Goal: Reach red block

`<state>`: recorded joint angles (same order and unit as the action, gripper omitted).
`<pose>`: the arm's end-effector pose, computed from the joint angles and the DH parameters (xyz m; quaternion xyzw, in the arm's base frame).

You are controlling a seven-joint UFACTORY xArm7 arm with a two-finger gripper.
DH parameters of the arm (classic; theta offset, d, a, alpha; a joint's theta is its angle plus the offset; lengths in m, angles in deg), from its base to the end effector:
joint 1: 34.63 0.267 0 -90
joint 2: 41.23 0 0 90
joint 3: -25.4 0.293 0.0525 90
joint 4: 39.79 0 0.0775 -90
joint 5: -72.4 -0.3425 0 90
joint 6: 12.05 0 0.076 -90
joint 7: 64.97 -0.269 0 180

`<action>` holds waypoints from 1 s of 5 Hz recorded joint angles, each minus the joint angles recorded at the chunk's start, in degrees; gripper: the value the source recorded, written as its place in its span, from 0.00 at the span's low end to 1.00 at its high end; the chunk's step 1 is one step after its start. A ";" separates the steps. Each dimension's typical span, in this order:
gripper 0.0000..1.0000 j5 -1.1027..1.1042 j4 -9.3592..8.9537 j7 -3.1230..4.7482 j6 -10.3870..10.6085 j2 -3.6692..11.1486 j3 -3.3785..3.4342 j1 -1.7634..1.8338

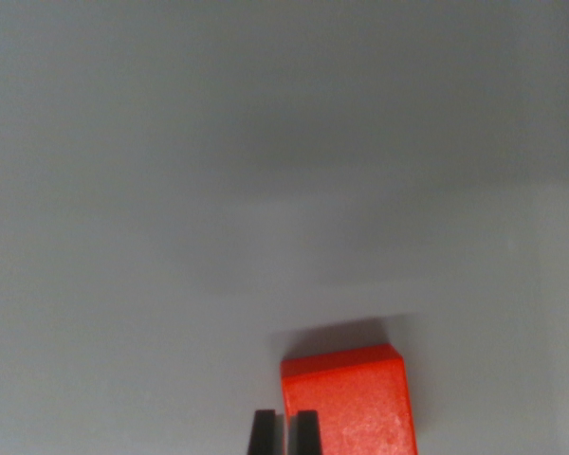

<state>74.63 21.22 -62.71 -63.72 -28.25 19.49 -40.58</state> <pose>0.4704 -0.1080 0.0969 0.9967 -0.0702 -0.0343 0.0224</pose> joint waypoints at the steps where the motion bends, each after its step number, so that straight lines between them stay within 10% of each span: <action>1: 0.00 0.24 -1.45 0.17 2.23 0.69 -0.26 -0.33; 5: 0.00 0.65 -3.95 0.47 6.06 1.88 -0.70 -0.90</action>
<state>75.28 17.27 -62.24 -57.66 -26.38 18.79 -41.47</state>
